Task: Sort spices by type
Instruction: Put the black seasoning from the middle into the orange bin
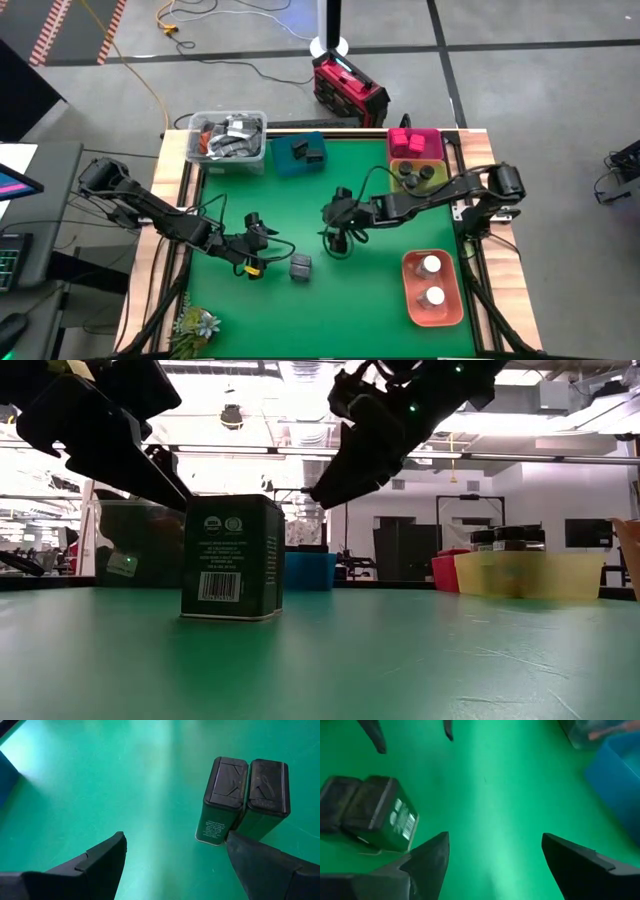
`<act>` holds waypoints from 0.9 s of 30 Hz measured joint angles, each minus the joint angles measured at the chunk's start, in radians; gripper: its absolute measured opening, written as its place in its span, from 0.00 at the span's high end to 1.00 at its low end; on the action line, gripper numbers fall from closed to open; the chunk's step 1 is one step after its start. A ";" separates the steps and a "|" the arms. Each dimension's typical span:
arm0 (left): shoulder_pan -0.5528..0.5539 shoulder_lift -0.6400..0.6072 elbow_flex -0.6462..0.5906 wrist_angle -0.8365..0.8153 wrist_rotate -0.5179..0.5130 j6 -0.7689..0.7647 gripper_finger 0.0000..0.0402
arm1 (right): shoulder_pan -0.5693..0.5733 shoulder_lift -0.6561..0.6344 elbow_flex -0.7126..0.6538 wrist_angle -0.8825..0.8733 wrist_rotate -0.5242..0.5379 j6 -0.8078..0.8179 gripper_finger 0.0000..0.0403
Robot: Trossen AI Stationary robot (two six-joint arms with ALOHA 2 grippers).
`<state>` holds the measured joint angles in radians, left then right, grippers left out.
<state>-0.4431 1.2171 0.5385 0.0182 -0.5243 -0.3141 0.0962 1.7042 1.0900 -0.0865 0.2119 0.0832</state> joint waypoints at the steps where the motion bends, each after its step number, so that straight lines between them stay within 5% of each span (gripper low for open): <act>1: 0.000 0.000 0.000 -0.001 0.000 -0.001 0.18 | 0.004 0.000 -0.006 0.023 0.000 -0.003 0.15; 15: 0.000 0.000 0.000 0.014 -0.024 0.018 0.18 | 0.097 0.001 -0.021 0.200 -0.005 -0.028 0.15; 27: -0.002 0.116 -0.024 0.233 0.004 0.070 0.18 | 0.177 0.019 -0.034 0.253 0.000 0.014 0.16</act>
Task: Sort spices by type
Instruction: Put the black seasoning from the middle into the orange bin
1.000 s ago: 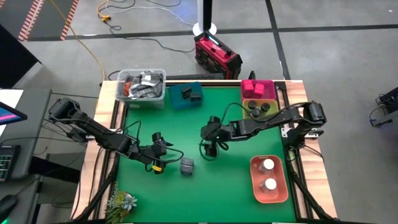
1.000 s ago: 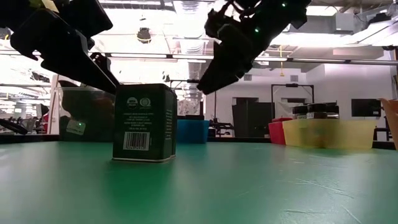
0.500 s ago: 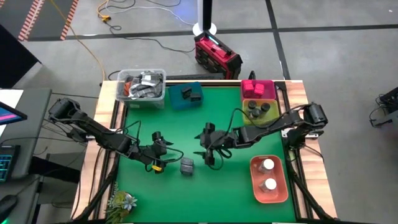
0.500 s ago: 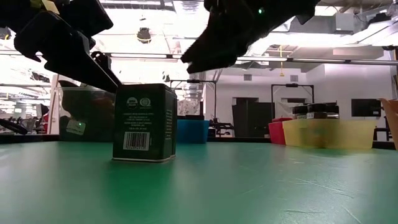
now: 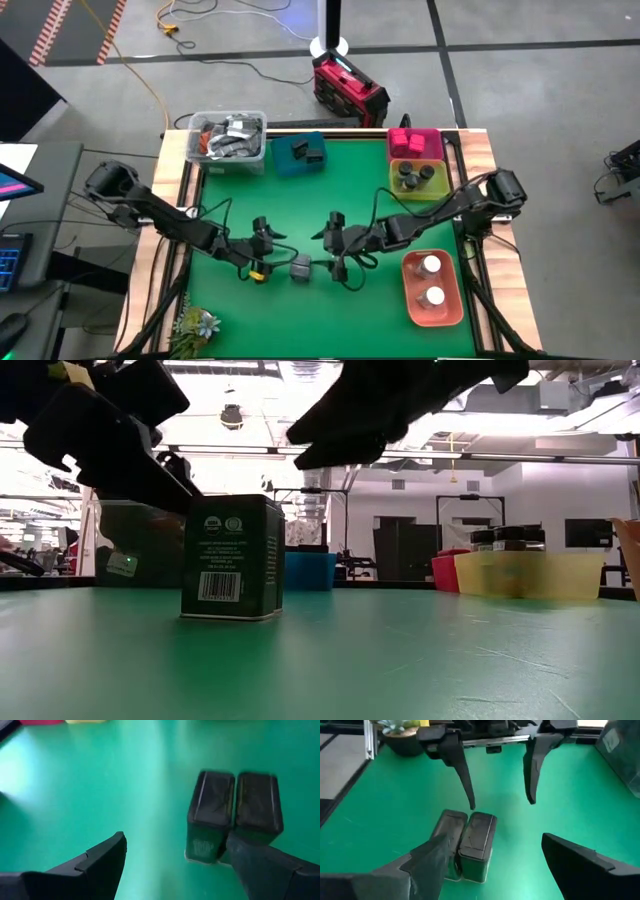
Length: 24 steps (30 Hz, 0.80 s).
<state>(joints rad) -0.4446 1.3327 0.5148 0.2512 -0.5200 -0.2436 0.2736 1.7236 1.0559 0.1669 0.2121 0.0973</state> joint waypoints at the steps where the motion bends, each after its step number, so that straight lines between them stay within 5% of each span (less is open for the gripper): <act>1: -0.001 0.007 -0.001 0.000 0.004 0.000 0.18 | 0.003 0.011 0.000 0.004 0.001 0.005 0.16; 9: -0.001 0.088 0.000 0.057 0.017 0.025 0.18 | -0.008 0.114 -0.001 0.020 0.001 0.053 0.16; 24: 0.045 0.114 0.000 0.120 0.007 0.091 0.18 | -0.005 0.115 -0.001 0.016 0.015 0.123 0.16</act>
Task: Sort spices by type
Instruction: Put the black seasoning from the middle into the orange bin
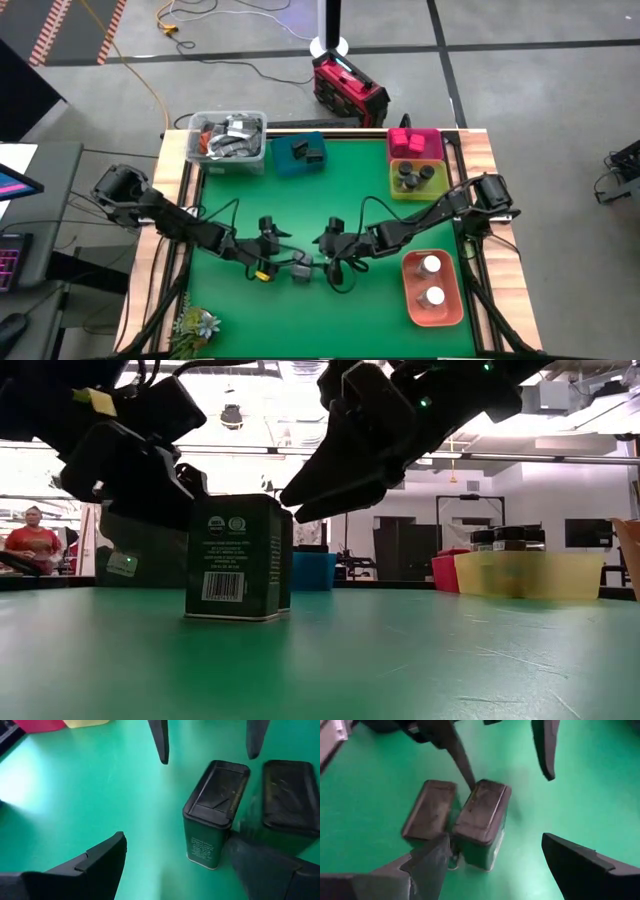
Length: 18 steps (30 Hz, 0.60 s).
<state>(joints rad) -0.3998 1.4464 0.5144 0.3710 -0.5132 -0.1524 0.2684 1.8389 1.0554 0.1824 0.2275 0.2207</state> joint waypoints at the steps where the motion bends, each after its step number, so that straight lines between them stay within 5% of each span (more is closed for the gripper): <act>1: 0.005 0.000 0.000 0.003 0.000 0.003 0.18 | 0.000 0.000 0.000 0.000 0.015 0.003 0.16; 18: 0.069 0.000 0.000 0.011 0.031 0.028 0.18 | 0.003 0.000 0.000 -0.024 0.090 0.044 0.16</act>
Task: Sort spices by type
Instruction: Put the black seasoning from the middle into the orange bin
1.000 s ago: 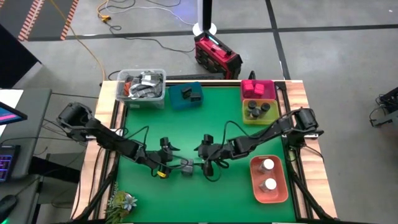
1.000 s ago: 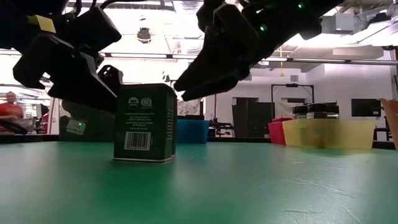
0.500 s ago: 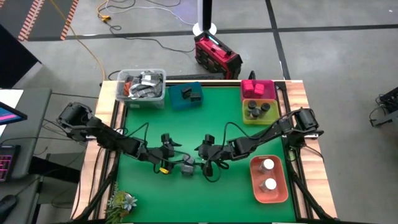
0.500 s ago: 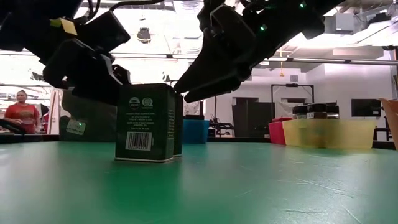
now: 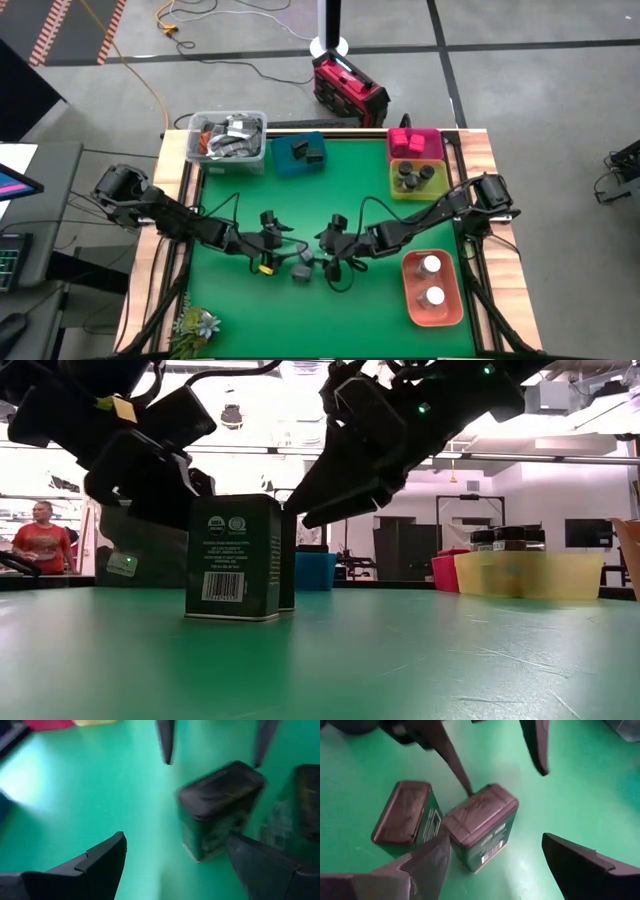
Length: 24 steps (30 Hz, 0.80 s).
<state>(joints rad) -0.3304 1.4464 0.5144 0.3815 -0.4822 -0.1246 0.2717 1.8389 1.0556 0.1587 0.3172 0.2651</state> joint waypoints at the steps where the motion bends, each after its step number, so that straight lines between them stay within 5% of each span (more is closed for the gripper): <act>1: -0.001 0.000 0.000 -0.002 0.018 0.000 0.18 | 0.003 0.000 0.000 -0.006 0.000 0.000 0.16; 17: 0.007 0.000 0.000 0.037 0.059 0.007 0.18 | -0.052 -0.001 0.000 -0.067 0.028 -0.038 0.15; 24: 0.007 0.000 0.000 0.039 0.073 0.001 0.18 | -0.086 -0.001 0.000 -0.122 0.203 -0.006 0.15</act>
<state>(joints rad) -0.3237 1.4464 0.5144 0.4202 -0.4087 -0.1234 0.1858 1.8380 1.0557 0.0365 0.5203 0.2591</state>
